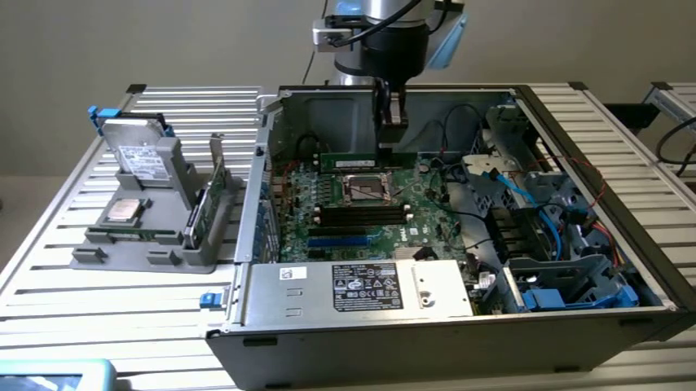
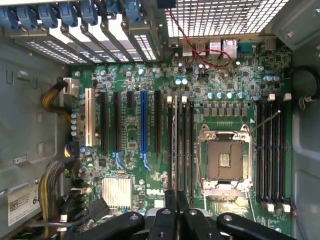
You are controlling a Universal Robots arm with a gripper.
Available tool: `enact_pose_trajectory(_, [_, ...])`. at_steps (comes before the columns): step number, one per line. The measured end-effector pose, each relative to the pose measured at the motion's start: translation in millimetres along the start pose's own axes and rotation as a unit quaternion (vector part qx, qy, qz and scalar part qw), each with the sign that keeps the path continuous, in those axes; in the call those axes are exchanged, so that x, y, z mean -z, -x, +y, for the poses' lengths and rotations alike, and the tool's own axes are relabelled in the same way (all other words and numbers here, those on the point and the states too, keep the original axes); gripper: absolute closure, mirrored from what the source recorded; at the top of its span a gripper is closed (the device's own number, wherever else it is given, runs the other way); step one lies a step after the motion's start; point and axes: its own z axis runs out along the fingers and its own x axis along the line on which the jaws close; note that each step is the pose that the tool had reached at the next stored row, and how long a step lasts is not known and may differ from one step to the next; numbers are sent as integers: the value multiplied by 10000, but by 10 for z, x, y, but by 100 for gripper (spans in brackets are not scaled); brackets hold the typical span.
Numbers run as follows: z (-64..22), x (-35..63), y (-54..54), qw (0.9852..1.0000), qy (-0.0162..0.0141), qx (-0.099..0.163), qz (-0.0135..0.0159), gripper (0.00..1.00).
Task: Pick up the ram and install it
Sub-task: 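Insert the ram into the slot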
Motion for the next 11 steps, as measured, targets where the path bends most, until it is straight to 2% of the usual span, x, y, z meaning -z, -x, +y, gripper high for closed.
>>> enact_pose_trajectory(11, [1,-134,15,10000,0,0,0,88])
